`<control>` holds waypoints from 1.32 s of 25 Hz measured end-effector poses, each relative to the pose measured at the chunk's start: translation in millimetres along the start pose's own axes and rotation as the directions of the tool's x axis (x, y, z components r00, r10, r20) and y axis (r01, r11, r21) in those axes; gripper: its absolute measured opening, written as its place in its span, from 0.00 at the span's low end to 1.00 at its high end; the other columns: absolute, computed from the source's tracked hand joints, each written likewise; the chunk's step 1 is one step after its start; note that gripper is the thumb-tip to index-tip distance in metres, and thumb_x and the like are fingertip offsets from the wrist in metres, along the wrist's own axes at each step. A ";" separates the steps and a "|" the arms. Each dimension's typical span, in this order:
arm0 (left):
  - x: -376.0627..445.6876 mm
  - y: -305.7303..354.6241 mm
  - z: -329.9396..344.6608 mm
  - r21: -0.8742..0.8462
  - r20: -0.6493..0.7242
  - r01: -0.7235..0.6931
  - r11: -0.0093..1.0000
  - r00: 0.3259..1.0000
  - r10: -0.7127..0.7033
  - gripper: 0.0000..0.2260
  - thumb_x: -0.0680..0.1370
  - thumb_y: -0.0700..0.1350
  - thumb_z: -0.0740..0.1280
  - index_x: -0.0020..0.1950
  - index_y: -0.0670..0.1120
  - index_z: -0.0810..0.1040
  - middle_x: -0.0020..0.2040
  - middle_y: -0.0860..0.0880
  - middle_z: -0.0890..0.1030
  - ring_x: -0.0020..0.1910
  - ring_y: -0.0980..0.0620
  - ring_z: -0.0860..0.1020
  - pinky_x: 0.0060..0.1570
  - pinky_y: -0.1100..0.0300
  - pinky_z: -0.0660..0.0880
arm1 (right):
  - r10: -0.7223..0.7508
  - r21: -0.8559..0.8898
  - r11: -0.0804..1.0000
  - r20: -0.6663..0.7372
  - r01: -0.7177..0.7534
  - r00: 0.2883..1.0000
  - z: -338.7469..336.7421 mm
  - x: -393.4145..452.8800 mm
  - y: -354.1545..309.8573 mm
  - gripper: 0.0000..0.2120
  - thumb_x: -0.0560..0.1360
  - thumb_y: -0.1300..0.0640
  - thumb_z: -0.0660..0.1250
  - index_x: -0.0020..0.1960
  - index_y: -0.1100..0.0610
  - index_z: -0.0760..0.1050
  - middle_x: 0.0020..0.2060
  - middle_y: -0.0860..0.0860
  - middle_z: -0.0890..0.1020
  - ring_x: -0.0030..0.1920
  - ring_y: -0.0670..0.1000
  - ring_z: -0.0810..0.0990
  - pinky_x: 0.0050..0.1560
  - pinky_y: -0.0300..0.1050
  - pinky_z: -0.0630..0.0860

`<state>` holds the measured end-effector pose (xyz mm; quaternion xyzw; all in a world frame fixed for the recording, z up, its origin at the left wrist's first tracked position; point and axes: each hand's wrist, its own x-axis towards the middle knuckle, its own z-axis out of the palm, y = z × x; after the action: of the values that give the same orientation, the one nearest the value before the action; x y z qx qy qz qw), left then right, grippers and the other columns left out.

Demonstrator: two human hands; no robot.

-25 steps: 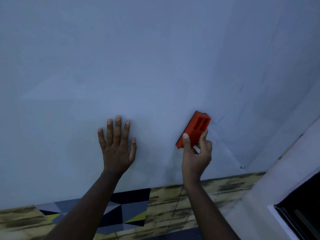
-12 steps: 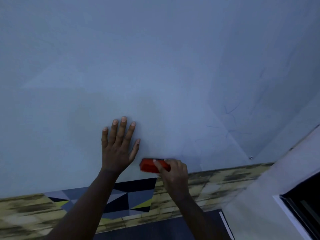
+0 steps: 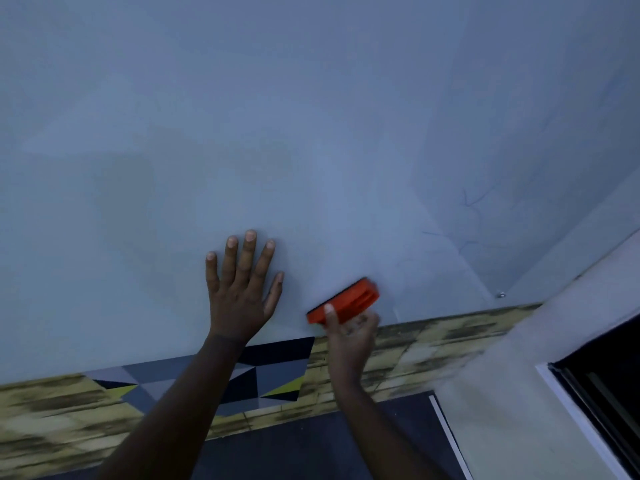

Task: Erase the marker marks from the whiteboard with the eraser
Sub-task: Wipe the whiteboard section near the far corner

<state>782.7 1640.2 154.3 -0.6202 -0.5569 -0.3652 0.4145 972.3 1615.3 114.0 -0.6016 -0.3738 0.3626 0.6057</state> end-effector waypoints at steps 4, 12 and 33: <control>-11.5 -5.8 -4.0 0.002 0.046 -0.025 1.000 0.999 0.025 0.35 0.85 0.54 0.65 0.88 0.47 0.53 0.88 0.44 0.47 0.87 0.44 0.45 0.84 0.43 0.42 | 0.323 0.016 0.946 0.074 -0.325 0.944 28.4 -20.4 76.6 0.35 0.67 0.30 0.76 0.61 0.51 0.72 0.52 0.54 0.85 0.50 0.53 0.87 0.50 0.58 0.85; -26.2 -10.4 -11.5 -0.027 0.094 -0.045 0.999 0.994 0.048 0.36 0.84 0.52 0.68 0.87 0.47 0.55 0.88 0.45 0.48 0.87 0.44 0.47 0.84 0.42 0.45 | 0.591 0.307 0.716 0.212 -0.627 0.778 13.2 0.9 58.6 0.23 0.78 0.54 0.74 0.68 0.64 0.75 0.59 0.66 0.83 0.50 0.61 0.86 0.41 0.48 0.86; 82.4 78.5 19.5 -0.022 -0.148 -0.122 0.992 0.982 0.117 0.32 0.81 0.49 0.68 0.84 0.47 0.65 0.85 0.47 0.62 0.86 0.46 0.56 0.82 0.40 0.47 | 0.735 0.377 0.531 0.240 -0.758 0.634 -46.9 74.2 69.8 0.23 0.83 0.53 0.67 0.72 0.66 0.70 0.65 0.66 0.79 0.52 0.62 0.83 0.34 0.50 0.85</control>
<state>869.9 1687.3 213.7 -0.6303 -0.4809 -0.3929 0.4658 1048.6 1660.7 45.6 -0.5382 -0.0030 0.6765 0.5027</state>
